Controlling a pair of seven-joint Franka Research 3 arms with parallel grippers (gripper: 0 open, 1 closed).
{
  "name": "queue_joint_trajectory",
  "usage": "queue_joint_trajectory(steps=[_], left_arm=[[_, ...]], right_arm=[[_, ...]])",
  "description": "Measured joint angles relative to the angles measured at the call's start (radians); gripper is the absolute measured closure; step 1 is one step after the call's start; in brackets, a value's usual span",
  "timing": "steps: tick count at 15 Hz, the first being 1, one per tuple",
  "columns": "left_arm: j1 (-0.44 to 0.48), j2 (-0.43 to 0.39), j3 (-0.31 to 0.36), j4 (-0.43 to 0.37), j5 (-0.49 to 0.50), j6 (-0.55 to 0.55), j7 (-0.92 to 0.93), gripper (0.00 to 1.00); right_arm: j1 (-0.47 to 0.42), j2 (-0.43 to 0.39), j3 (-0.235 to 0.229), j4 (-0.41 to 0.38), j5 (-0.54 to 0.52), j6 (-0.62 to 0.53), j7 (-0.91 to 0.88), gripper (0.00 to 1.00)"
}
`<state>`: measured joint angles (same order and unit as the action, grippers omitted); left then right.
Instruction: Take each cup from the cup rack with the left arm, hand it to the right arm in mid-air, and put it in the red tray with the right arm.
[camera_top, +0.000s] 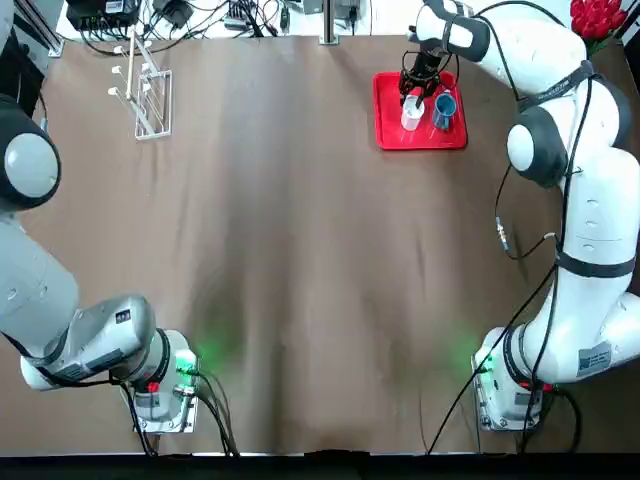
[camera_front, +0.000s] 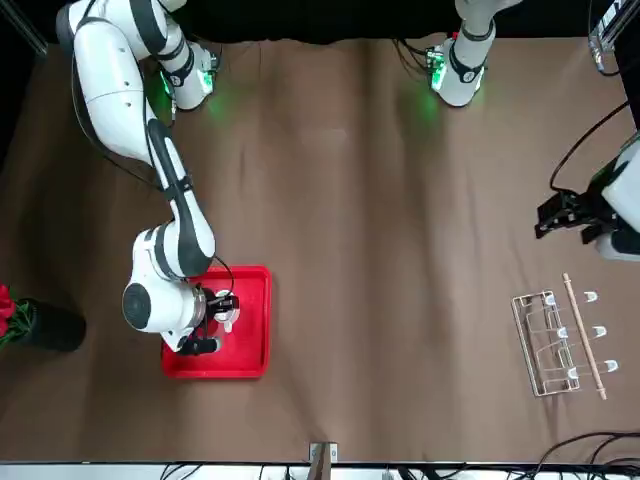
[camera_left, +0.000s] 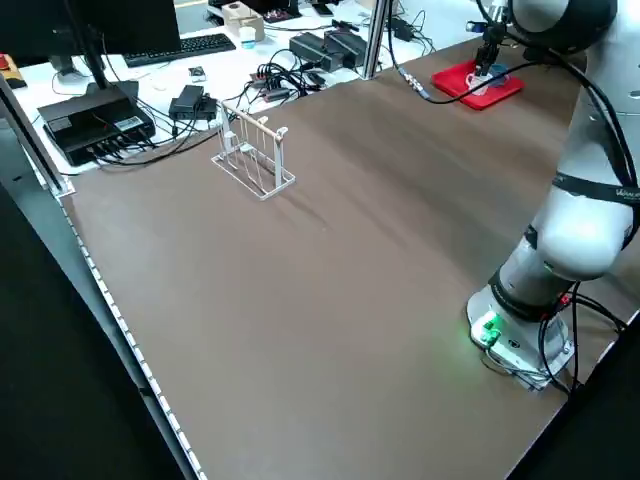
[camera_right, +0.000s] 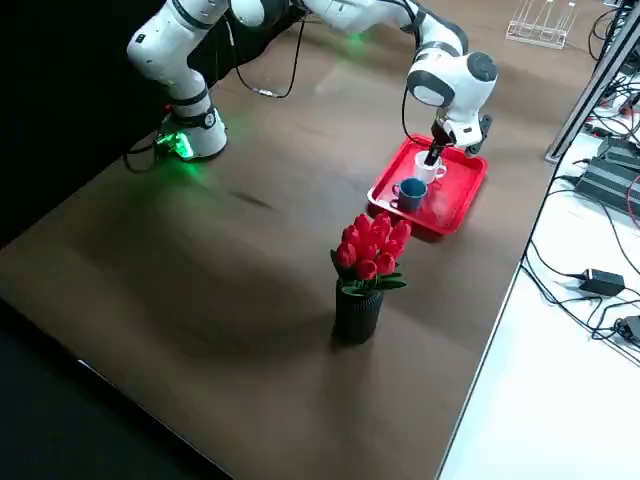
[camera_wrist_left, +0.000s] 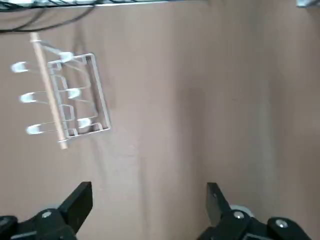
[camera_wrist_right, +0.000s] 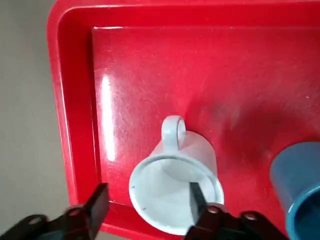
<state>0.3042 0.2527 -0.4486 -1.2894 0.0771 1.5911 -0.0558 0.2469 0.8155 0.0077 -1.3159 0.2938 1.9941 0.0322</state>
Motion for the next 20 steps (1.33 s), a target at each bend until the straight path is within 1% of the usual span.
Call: queue_joint_trajectory(steps=[1,2,3,5,7,8,9,11,13,16,18,20], left_arm=[[-0.111,-0.03,0.135,0.0,0.0,-0.003,0.001,0.0],[-0.166,-0.043,0.189,-0.001,-0.001,-0.007,0.001,0.0],[-0.214,-0.056,0.226,-0.008,-0.001,-0.008,0.001,0.0],[-0.279,-0.088,0.268,-0.045,-0.011,0.001,-0.005,0.0],[-0.287,-0.12,0.279,-0.087,-0.041,0.014,-0.006,0.0],[-0.285,-0.131,0.282,-0.1,-0.048,0.017,-0.005,0.0],[-0.283,-0.138,0.282,-0.108,-0.055,0.018,-0.004,0.0],[-0.282,-0.144,0.282,-0.114,-0.063,0.018,-0.004,0.0],[-0.282,-0.144,0.282,-0.118,-0.065,0.018,-0.004,0.0],[-0.281,-0.144,0.283,-0.129,-0.065,0.017,-0.004,0.0],[-0.282,-0.144,0.283,-0.134,-0.066,0.016,-0.004,0.0],[-0.285,-0.144,0.283,-0.135,-0.066,0.016,-0.006,0.0]], right_arm=[[0.0,0.0,0.0,0.005,0.0,-0.002,0.001,0.15],[0.0,0.0,0.0,0.011,0.0,-0.002,0.001,0.07],[0.0,-0.001,0.0,0.018,0.0,-0.003,0.001,0.0],[0.0,-0.008,-0.001,0.03,0.0,-0.022,0.003,0.0],[-0.002,-0.017,-0.008,0.034,-0.001,-0.057,0.008,0.0],[-0.006,-0.024,-0.018,0.037,-0.003,-0.092,0.01,0.0],[-0.011,-0.034,-0.034,0.047,-0.004,-0.135,0.01,0.0],[-0.023,-0.071,-0.082,0.086,-0.007,-0.245,0.01,0.0],[-0.035,-0.137,-0.126,0.12,-0.009,-0.349,0.009,0.0],[-0.044,-0.272,-0.175,0.134,-0.029,-0.473,0.009,0.0],[-0.051,-0.357,-0.193,0.134,-0.066,-0.523,0.009,0.0],[-0.062,-0.423,-0.198,0.132,-0.097,-0.57,0.009,0.0]])
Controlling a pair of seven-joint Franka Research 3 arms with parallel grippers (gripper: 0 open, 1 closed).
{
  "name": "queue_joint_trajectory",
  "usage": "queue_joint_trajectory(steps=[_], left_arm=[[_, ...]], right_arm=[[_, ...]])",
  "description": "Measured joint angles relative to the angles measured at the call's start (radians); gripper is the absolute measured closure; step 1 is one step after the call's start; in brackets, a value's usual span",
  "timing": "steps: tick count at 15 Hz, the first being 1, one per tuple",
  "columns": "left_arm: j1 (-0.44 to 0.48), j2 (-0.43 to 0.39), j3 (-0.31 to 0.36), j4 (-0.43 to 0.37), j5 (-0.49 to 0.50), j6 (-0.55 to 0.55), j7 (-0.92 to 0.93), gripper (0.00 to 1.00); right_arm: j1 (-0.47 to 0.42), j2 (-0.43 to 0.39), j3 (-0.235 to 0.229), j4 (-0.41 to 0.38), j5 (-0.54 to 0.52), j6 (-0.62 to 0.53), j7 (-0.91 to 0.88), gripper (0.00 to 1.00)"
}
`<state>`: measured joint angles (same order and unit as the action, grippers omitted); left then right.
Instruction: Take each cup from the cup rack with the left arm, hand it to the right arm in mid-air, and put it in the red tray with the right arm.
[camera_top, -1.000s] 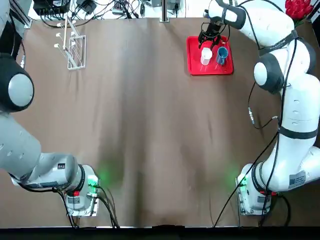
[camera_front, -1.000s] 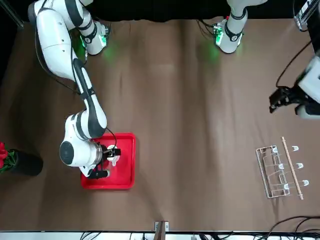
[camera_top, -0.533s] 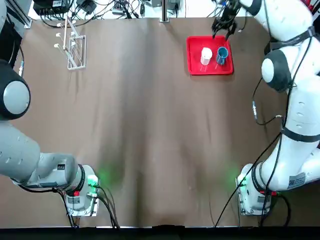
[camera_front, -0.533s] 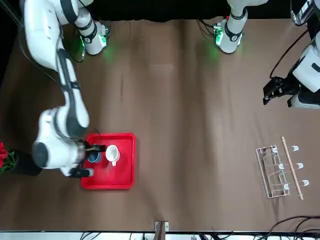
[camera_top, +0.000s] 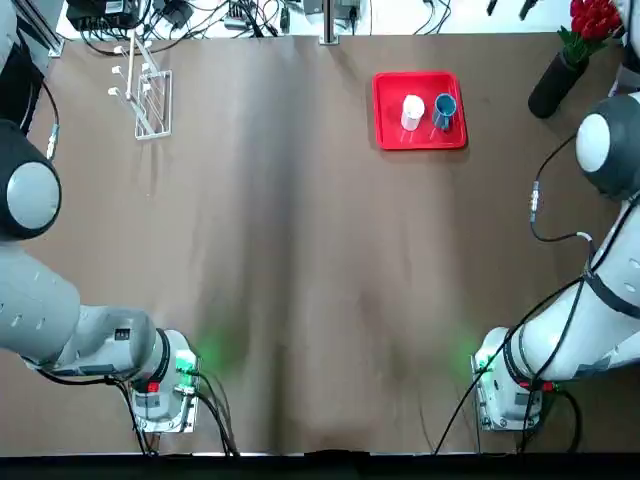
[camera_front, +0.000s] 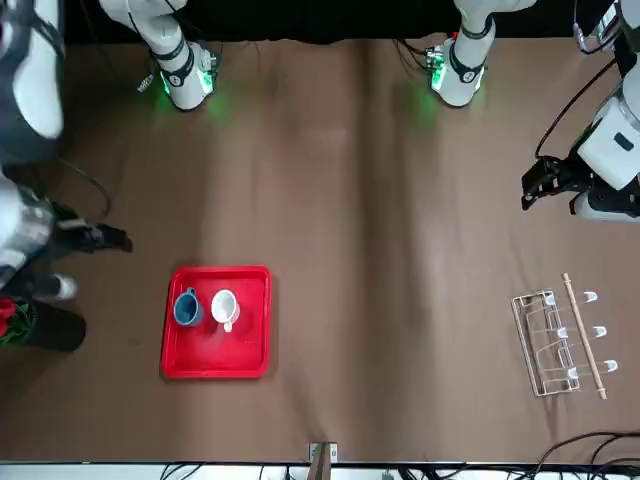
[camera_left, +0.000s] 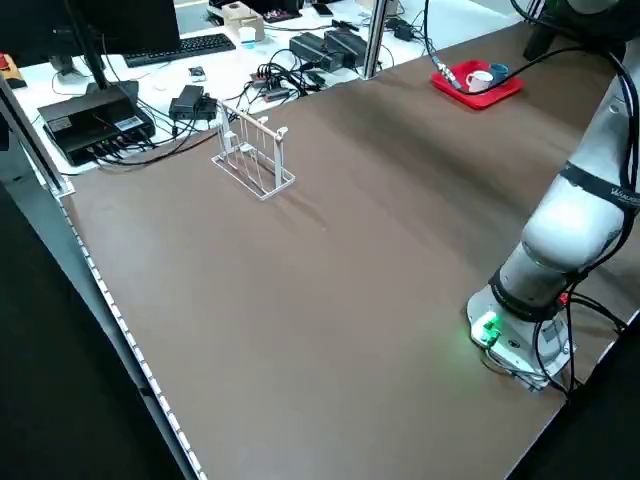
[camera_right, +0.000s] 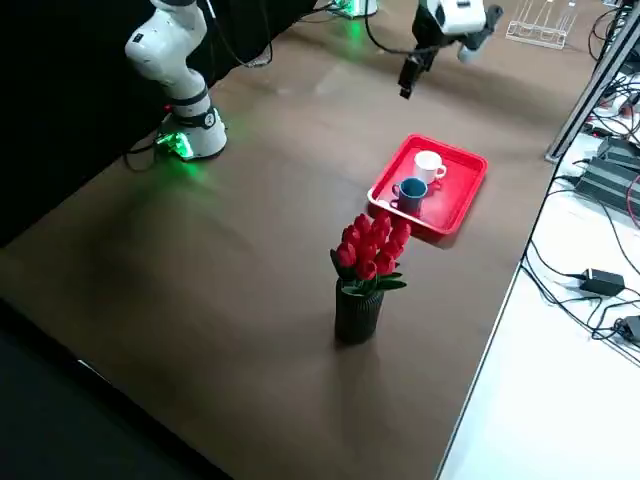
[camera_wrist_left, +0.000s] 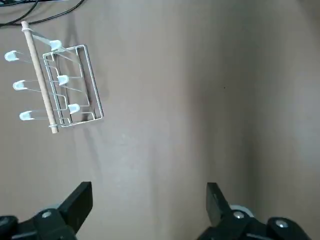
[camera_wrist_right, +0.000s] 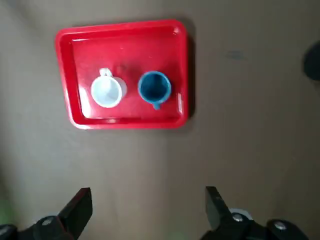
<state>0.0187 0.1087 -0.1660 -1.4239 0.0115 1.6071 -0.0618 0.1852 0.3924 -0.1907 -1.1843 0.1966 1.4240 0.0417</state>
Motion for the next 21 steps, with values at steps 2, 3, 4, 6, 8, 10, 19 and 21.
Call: queue_joint_trajectory(steps=[2,3,4,6,8,10,19,21], left_arm=[[-0.002,0.0,0.0,0.0,0.0,0.0,-0.002,0.0],[-0.003,0.0,-0.001,0.0,0.0,0.0,-0.002,0.0],[-0.003,0.0,-0.001,0.0,0.0,0.0,-0.003,0.0],[-0.004,0.0,-0.005,0.0,0.0,0.0,-0.003,0.0],[-0.004,0.0,-0.013,0.0,0.0,0.0,-0.003,0.0],[-0.006,0.0,-0.02,0.0,0.0,0.0,-0.006,0.0],[-0.006,-0.001,-0.022,0.0,0.0,0.0,-0.009,0.0],[-0.006,-0.001,-0.024,0.0,0.0,-0.001,-0.009,0.0]], right_arm=[[-0.019,-0.044,-0.001,-0.003,-0.029,-0.046,-0.02,0.0],[-0.034,-0.059,-0.002,-0.005,-0.034,-0.063,-0.038,0.0],[-0.064,-0.082,-0.003,-0.007,-0.036,-0.085,-0.061,0.0],[-0.081,-0.104,-0.003,-0.013,-0.04,-0.098,-0.068,0.0],[-0.089,-0.13,-0.003,-0.032,-0.045,-0.1,-0.068,0.0],[-0.092,-0.162,-0.002,-0.062,-0.076,-0.101,-0.068,0.0],[-0.258,-0.333,0.176,-0.213,-0.131,-0.055,-0.069,0.0],[-0.258,-0.335,0.184,-0.221,-0.163,-0.05,-0.07,0.0]])
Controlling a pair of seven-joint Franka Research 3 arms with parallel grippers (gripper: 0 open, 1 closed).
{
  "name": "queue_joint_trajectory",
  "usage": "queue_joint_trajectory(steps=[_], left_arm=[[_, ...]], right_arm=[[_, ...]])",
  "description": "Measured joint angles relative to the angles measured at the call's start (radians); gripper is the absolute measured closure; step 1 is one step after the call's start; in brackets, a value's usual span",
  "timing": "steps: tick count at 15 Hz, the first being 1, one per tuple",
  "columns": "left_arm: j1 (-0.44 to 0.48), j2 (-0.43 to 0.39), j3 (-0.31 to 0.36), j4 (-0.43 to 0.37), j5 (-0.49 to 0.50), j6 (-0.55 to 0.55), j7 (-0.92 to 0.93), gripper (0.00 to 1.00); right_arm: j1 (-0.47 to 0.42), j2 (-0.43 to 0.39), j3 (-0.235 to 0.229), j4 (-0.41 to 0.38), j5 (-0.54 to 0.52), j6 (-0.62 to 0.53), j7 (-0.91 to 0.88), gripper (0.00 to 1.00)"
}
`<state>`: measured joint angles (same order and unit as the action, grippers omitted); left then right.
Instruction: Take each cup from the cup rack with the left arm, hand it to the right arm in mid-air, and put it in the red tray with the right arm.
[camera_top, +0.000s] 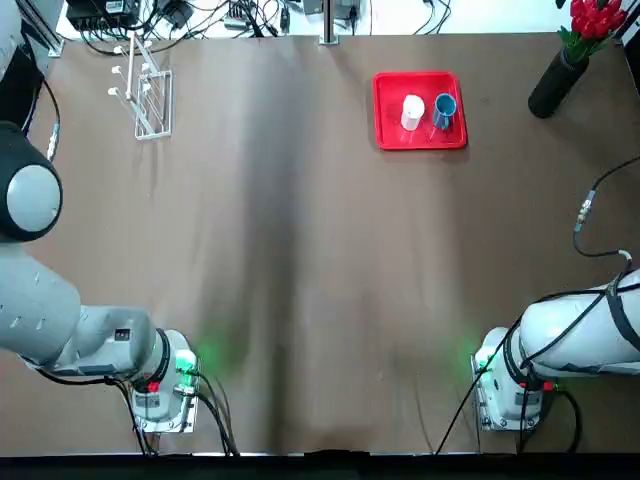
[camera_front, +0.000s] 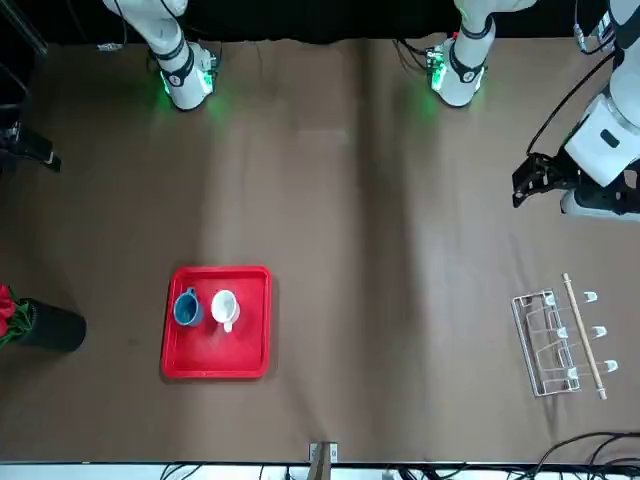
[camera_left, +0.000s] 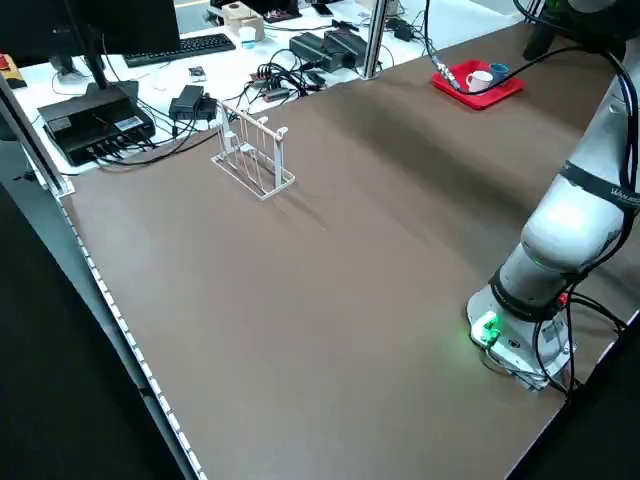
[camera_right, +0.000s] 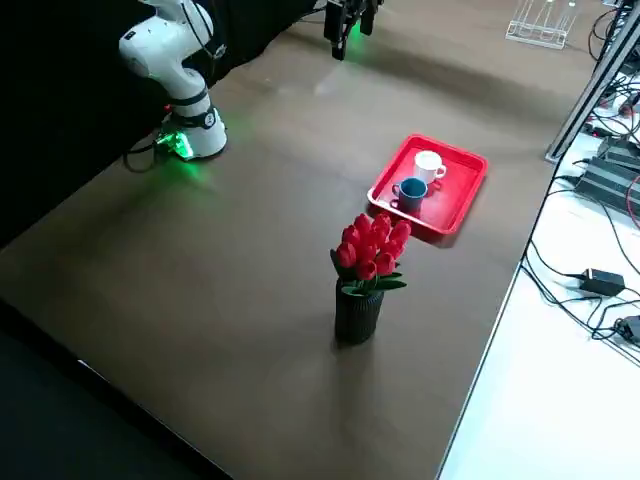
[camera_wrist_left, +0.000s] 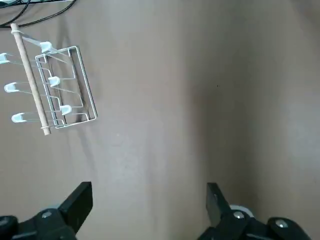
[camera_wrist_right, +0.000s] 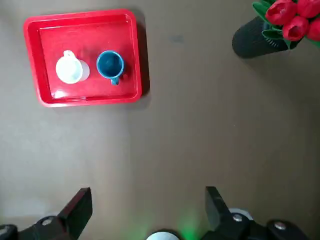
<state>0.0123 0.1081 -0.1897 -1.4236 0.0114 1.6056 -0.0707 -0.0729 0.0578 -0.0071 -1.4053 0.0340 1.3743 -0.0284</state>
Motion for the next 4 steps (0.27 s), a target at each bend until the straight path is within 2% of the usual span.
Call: queue_joint_trajectory(steps=[4], left_arm=[[-0.001,0.0,-0.015,0.0,0.0,-0.003,0.0,0.0]], right_arm=[[0.018,0.0,0.018,-0.018,-0.012,0.011,-0.002,0.0]])
